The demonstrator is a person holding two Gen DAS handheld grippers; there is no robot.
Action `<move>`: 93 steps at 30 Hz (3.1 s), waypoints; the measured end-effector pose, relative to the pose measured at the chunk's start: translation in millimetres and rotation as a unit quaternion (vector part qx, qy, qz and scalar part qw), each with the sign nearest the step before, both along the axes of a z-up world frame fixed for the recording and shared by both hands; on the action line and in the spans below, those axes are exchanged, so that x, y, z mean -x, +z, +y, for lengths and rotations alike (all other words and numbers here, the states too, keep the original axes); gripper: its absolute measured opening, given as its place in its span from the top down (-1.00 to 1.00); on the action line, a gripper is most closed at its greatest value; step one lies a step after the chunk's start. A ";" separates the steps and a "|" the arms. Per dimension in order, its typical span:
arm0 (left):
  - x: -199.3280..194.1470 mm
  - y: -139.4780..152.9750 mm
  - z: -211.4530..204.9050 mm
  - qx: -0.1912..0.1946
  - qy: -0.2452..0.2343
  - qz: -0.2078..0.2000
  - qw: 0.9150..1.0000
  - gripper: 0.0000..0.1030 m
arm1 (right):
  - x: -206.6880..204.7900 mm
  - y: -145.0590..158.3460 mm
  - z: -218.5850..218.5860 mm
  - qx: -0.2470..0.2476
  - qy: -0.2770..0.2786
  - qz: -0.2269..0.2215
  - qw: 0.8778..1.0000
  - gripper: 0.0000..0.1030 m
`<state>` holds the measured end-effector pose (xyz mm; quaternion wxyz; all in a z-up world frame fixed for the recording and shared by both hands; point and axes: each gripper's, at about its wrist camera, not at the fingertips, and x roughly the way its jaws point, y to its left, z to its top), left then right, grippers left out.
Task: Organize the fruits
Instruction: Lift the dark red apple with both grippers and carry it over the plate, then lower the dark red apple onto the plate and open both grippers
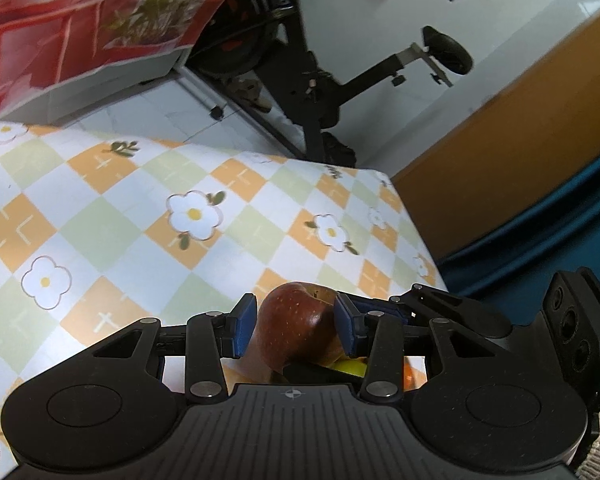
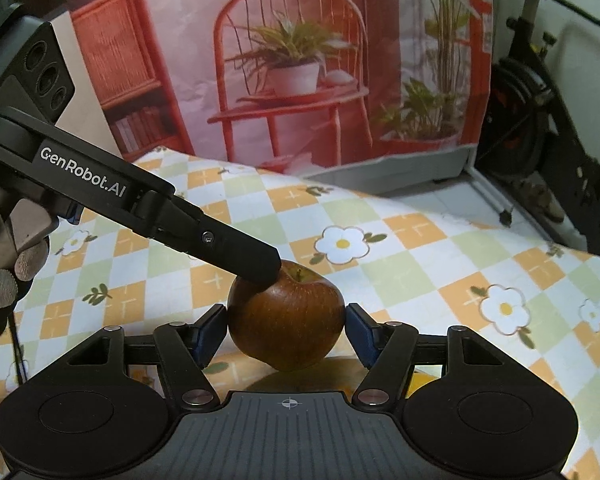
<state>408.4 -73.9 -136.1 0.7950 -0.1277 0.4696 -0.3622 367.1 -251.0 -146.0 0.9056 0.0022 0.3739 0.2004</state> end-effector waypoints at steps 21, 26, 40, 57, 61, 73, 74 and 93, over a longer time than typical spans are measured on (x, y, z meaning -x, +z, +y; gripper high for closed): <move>64.5 13.8 -67.0 -0.040 -0.071 -0.032 0.996 0.13 | 89.6 9.6 -50.5 -0.007 -0.033 -0.030 0.999 -0.17; 69.8 7.5 -72.1 -0.052 -0.077 -0.025 0.995 0.13 | 98.3 0.0 -52.6 -0.005 -0.037 -0.026 0.999 -0.17; 74.1 3.0 -81.5 -0.065 -0.086 -0.022 0.994 0.13 | 104.5 -8.9 -59.3 -0.007 -0.042 -0.029 0.999 -0.18; 80.0 2.4 -84.0 -0.074 -0.094 -0.025 0.993 0.12 | 110.0 -11.9 -58.5 -0.014 -0.047 -0.019 0.999 -0.20; 80.8 2.0 -84.0 -0.073 -0.093 -0.024 0.993 0.11 | 110.1 -11.6 -59.3 -0.016 -0.050 -0.018 0.998 -0.20; 82.7 0.8 -85.1 -0.077 -0.087 -0.025 0.993 0.06 | 115.6 -13.4 -62.3 -0.020 -0.058 -0.013 0.998 -0.20; 83.4 1.3 -85.2 -0.079 -0.087 -0.026 0.993 0.06 | 115.8 -13.4 -62.1 -0.020 -0.058 -0.013 0.998 -0.20; 87.4 10.2 -50.8 -0.101 -0.026 -0.041 0.994 0.05 | 119.6 -16.4 -67.5 -0.015 -0.083 -0.006 0.996 -0.20</move>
